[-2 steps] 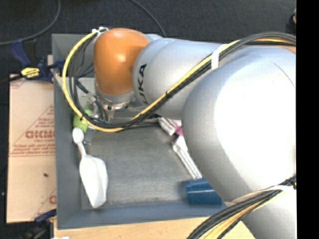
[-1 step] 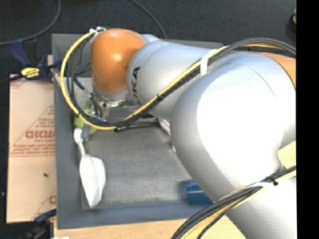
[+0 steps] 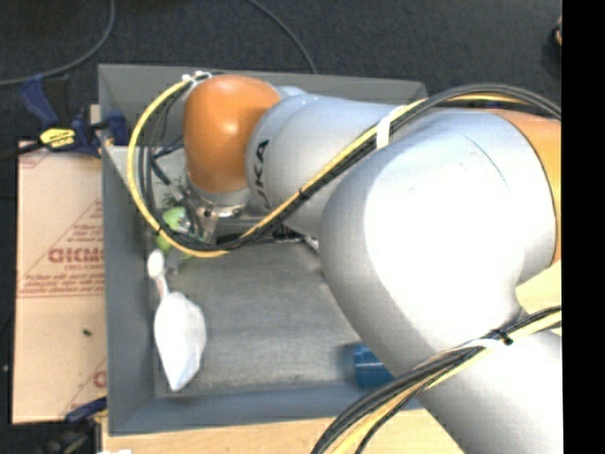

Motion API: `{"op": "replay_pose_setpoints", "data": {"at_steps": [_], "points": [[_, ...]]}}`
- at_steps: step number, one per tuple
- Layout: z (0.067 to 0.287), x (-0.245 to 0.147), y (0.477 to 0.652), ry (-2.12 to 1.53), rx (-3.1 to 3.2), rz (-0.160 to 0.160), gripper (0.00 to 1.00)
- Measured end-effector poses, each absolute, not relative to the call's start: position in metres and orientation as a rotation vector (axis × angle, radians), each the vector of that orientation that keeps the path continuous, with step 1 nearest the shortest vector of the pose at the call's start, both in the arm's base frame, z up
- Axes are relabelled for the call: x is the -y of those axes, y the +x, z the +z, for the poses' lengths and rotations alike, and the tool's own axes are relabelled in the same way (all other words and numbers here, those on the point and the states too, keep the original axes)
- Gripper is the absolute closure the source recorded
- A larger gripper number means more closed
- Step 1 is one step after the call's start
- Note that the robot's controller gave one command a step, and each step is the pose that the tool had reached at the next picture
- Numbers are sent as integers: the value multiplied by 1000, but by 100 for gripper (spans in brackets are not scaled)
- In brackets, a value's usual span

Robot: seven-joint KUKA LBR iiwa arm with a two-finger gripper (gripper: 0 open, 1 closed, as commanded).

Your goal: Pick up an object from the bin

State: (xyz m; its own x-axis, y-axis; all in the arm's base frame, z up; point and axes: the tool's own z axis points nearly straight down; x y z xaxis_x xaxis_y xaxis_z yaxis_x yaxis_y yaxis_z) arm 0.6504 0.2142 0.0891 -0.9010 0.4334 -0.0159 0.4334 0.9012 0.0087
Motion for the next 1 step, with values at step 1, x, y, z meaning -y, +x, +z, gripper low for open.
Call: {"op": "replay_pose_setpoints", "data": {"at_steps": [1], "points": [[89,-214,650,695,-3046,8,100]]}}
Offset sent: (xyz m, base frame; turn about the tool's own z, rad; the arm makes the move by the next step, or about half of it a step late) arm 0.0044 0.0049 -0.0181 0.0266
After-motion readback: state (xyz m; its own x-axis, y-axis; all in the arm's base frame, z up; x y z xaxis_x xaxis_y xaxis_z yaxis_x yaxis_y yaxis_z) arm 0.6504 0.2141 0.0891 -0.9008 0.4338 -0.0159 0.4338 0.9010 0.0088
